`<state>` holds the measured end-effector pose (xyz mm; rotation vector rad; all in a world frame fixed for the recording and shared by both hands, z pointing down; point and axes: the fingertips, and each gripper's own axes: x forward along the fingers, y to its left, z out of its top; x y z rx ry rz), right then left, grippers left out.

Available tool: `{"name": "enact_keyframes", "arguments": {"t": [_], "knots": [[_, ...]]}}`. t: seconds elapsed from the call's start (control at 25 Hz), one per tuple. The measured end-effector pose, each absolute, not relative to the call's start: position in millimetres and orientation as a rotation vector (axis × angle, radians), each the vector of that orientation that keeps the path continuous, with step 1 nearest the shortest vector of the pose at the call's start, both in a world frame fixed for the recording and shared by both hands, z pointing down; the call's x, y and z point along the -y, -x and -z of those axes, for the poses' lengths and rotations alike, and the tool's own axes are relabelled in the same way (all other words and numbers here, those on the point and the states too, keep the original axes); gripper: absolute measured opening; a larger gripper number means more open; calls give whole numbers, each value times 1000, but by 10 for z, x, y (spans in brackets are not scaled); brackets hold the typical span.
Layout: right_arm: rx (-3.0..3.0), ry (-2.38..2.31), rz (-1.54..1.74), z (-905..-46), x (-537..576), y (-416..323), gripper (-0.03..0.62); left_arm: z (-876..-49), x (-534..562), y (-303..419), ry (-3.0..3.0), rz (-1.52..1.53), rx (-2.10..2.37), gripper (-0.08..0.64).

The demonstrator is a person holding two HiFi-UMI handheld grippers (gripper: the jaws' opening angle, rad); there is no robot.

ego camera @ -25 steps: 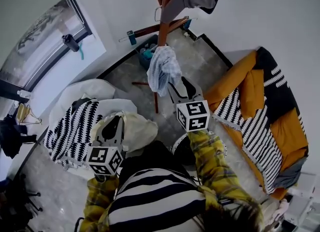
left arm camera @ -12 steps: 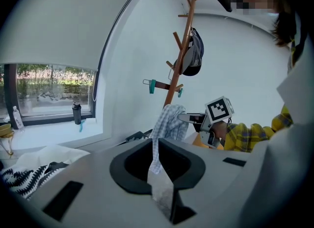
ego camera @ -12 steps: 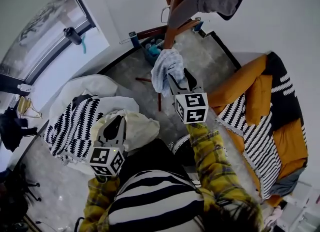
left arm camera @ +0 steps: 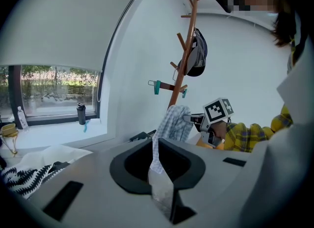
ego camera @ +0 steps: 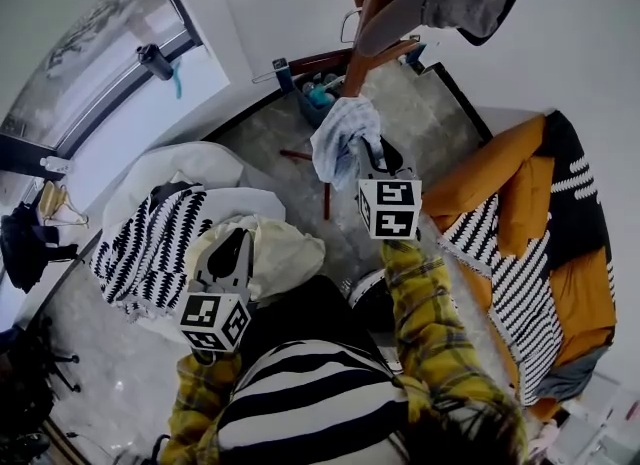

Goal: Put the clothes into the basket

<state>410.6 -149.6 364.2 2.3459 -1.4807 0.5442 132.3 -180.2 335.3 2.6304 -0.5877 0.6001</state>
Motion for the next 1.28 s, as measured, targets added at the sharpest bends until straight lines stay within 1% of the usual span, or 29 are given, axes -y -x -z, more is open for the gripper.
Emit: {"name": "enact_keyframes", "arguments": {"t": [0.04,0.2,0.8,1.28], "knots": [[1475,-2347,-550,-3635,1487,-4106,95,-3343,1811,-1310,-2630,-595,592,48],[1456,-2375,-549,-3577,1434,-4089,77,-3302,1836,-1268,-2640,-571,599,48],[1374,-2514,-416,-3031,995,-3852,71,-3196,1699,-1071,-2680,-504,535,48],[1320,-2608,-306,-2472,323,-3210,71,-3003,1373,-659,-2746,-442,400,48]]}}
